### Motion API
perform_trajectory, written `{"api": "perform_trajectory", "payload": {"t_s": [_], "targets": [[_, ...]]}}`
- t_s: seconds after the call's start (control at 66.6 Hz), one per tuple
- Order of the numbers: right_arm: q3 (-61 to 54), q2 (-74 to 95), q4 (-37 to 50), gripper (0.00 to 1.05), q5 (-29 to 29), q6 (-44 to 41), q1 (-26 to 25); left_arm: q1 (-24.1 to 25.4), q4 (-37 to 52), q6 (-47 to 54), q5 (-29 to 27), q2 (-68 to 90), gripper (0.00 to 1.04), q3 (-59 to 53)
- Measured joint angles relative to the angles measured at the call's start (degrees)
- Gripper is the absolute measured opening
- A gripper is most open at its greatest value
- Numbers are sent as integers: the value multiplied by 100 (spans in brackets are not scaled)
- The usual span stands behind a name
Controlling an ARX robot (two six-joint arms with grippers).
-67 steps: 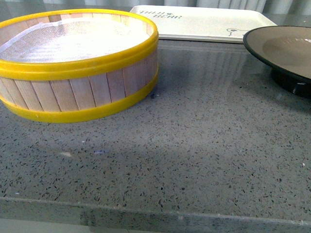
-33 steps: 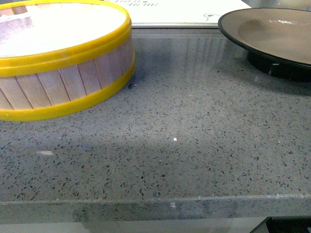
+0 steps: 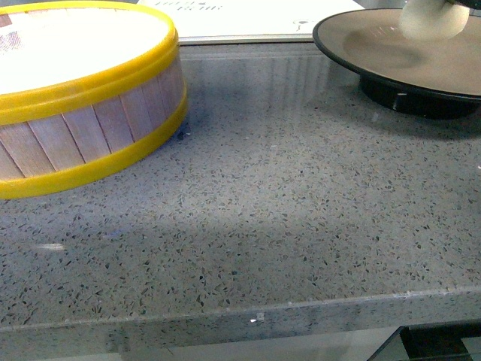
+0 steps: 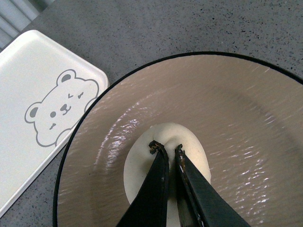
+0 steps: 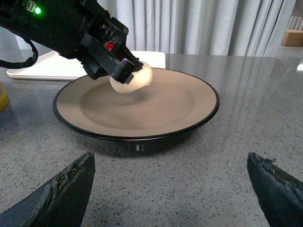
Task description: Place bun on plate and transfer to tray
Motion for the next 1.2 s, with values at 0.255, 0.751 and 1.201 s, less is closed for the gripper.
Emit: {"api": "perform_trajectory", "payload": {"t_s": [0.255, 0.751, 1.201], "targets": [[0, 0, 0, 96, 0, 0, 0, -7, 31, 66, -136, 68, 4, -160], [0, 0, 0, 96, 0, 0, 0, -9, -17, 55, -103, 122, 44, -46], [0, 0, 0, 96, 0, 0, 0, 308, 533, -466, -7, -855, 98, -546]]}}
